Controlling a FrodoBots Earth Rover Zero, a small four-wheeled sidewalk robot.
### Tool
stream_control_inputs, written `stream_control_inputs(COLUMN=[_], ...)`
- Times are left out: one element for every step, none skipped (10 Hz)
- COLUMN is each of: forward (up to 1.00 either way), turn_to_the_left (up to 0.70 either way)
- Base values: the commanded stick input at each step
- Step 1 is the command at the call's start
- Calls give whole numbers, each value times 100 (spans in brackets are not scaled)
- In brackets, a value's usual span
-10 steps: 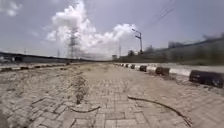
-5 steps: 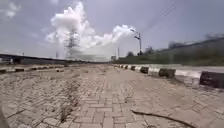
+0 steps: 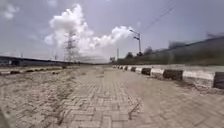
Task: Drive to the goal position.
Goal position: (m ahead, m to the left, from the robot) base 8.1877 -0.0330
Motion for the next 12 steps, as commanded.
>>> stream_control_inputs(forward=[100, 100, 100, 100, 100, 100, 100, 100, 100, 100, 100, 100], turn_to_the_left=[0, 0, 0, 0, 0, 0, 0, 0, 0, 0, 0, 0])
